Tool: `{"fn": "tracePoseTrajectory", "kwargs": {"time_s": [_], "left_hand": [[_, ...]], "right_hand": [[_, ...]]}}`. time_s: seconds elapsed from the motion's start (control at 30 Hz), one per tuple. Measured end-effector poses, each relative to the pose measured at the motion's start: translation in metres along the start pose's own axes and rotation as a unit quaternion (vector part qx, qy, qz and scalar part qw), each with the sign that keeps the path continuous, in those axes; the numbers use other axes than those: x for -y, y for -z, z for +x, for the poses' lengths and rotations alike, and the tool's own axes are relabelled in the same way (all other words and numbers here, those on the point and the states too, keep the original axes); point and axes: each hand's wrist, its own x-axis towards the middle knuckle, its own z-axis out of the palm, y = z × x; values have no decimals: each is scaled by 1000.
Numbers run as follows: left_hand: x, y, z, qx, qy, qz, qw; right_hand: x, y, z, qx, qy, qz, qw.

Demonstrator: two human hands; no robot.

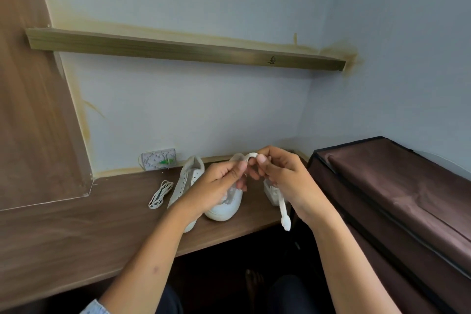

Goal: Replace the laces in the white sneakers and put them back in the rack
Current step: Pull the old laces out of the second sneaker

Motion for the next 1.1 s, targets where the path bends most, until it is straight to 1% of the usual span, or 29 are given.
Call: {"fn": "tracePoseTrajectory", "kwargs": {"time_s": [0.1,0.17,0.2,0.23,0.3,0.33,0.4,0.5,0.57,0.63,0.73,0.8,0.83,0.9,0.97,1.03,1.1], "left_hand": [[-1,12,0,-52,-33,45,997],[-2,17,0,-64,-58,87,992],[-1,18,1,-59,-67,94,992],[-1,18,2,-51,-72,96,991],[0,19,2,-45,-66,87,993],[0,22,2,-56,-54,69,995],[2,34,2,-116,-26,7,993],[16,70,-4,-247,13,-68,967],[32,94,-13,-293,47,-77,952],[53,111,-23,-320,86,-76,940],[86,124,-35,-341,140,-87,925],[107,129,-40,-342,173,-97,919],[115,132,-42,-332,191,-101,918],[130,141,-46,-317,228,-101,915],[142,149,-50,-299,254,-84,916],[156,165,-50,-279,271,-42,920],[172,182,-47,-281,284,2,917]], "right_hand": [[-8,-1,-1,-31,-8,-32,999],[-15,-8,-4,-36,-20,-8,999],[-18,-14,-4,-16,-26,18,999],[-22,-21,-5,20,-34,52,998],[-32,-42,-6,97,-46,112,988],[-37,-53,-6,113,-52,127,984],[-46,-71,-3,101,-65,157,980],[-60,-89,4,54,-82,171,980],[-71,-99,12,37,-93,155,983],[-82,-115,25,11,-93,152,984],[-94,-146,49,-18,-85,205,975],[-95,-166,70,-7,-86,292,953],[-95,-175,81,-3,-91,304,948],[-107,-199,109,-31,-118,264,957],[-128,-220,135,-57,-167,206,962],[-155,-243,164,-49,-228,174,957],[-182,-262,187,-19,-284,140,948]]}}
